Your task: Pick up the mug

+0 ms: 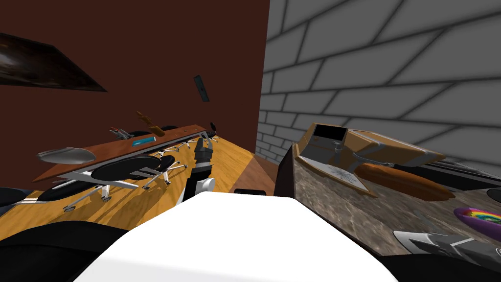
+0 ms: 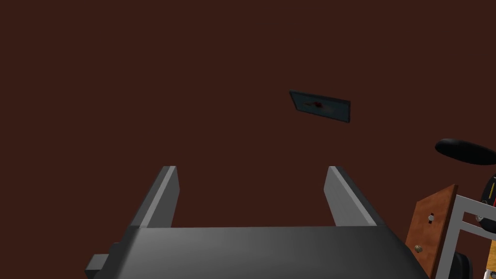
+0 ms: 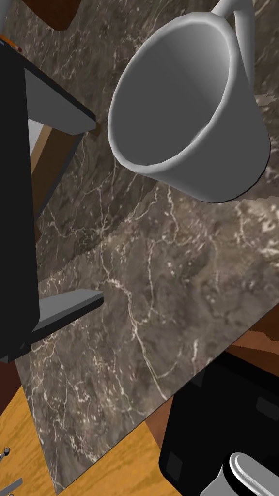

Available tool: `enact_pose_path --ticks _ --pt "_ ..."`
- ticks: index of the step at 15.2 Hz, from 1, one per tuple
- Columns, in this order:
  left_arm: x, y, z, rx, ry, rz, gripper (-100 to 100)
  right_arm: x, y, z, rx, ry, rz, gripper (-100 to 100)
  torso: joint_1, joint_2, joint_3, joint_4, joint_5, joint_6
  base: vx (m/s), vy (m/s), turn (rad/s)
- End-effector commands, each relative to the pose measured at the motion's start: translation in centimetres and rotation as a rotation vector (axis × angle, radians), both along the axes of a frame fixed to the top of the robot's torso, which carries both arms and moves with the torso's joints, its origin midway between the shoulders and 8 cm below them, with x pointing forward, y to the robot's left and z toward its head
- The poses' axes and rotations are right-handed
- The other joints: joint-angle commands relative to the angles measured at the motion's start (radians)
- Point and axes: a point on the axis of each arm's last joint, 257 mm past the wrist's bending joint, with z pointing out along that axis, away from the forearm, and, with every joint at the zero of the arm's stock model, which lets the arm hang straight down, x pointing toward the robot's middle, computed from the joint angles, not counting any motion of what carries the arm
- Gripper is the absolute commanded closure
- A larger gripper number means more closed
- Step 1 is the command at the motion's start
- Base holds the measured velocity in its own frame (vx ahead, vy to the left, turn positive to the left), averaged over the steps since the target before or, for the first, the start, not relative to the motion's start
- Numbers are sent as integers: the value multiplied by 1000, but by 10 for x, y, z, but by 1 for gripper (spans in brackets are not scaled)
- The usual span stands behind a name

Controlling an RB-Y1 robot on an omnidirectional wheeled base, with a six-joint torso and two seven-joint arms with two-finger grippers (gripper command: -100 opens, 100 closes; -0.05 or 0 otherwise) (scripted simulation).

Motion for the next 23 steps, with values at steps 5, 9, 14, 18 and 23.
enact_pose_path --ticks 5,9,14,18,23 --pt "0 0 0 0 0 0 0 -39 -1 -5 1 83 -10 -100 1 2 1 1 0 0 22 -46 40" --pt "0 0 0 0 0 0 0 -69 6 -15 23 139 -23 -100 -2 1 0 0 -1 0 43 -74 60" --pt "0 0 0 0 0 0 0 -83 10 -38 22 136 -38 -100 3 2 1 1 0 0 20 -18 50" --pt "0 0 0 0 0 0 0 -80 7 -34 19 136 -35 100 2 3 2 1 -1 -1 3 -1 3" --pt "0 0 0 0 0 0 0 -66 6 -16 23 133 -20 100 1 4 2 1 -1 -2 -13 9 -46"
